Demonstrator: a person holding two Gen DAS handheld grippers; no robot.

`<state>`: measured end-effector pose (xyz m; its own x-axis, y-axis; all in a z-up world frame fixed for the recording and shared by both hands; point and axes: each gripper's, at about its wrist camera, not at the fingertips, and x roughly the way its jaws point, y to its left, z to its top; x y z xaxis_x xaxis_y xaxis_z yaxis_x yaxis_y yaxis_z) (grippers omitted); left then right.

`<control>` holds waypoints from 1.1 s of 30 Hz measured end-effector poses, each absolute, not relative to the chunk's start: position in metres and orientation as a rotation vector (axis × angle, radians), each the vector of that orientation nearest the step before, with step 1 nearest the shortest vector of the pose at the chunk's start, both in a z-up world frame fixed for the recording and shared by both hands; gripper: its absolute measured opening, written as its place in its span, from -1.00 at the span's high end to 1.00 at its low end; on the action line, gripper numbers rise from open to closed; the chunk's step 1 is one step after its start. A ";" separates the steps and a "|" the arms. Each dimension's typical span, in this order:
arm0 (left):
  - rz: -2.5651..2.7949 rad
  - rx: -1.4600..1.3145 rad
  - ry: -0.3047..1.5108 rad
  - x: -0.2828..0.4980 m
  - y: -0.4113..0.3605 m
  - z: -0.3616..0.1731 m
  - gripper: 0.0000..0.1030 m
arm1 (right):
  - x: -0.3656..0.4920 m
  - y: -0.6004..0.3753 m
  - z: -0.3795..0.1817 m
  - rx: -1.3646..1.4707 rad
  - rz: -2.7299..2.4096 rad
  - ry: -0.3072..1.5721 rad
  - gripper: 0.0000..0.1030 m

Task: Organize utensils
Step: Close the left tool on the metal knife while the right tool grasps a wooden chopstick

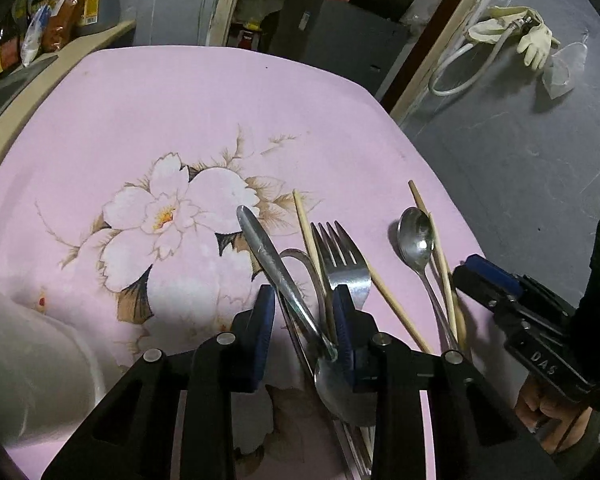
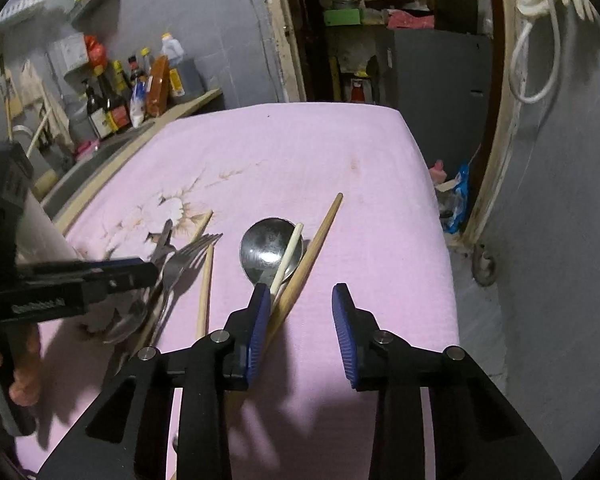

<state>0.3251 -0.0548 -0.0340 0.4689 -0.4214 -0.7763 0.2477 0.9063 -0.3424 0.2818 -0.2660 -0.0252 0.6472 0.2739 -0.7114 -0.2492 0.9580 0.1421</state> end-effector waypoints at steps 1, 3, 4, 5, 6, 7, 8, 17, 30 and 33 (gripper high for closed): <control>-0.415 -0.191 1.001 0.326 -0.054 -0.033 0.50 | 0.281 -0.267 -0.025 0.035 0.292 0.811 0.43; -0.416 -0.193 1.005 0.329 -0.054 -0.032 0.51 | 0.282 -0.269 -0.025 0.030 0.277 0.811 0.43; -0.417 -0.198 1.008 0.330 -0.053 -0.031 0.51 | 0.283 -0.268 -0.025 0.026 0.274 0.815 0.43; -0.418 -0.200 1.013 0.331 -0.053 -0.031 0.51 | 0.284 -0.268 -0.026 0.026 0.273 0.819 0.43; -0.417 -0.202 1.016 0.332 -0.054 -0.031 0.51 | 0.286 -0.267 -0.027 0.031 0.277 0.827 0.43; -0.417 -0.206 1.021 0.332 -0.053 -0.031 0.51 | 0.286 -0.266 -0.027 0.032 0.281 0.830 0.43; -0.417 -0.209 1.025 0.332 -0.053 -0.031 0.51 | 0.287 -0.264 -0.027 0.031 0.283 0.828 0.43; -0.400 -0.174 1.054 0.329 -0.056 -0.034 0.75 | 0.291 -0.252 -0.030 -0.001 0.299 0.851 0.49; -0.428 -0.173 1.081 0.315 -0.050 -0.030 0.97 | 0.269 -0.251 -0.028 -0.045 0.342 0.875 0.88; -0.442 -0.170 1.084 0.302 -0.049 -0.029 0.98 | 0.264 -0.255 -0.027 -0.052 0.335 0.881 0.89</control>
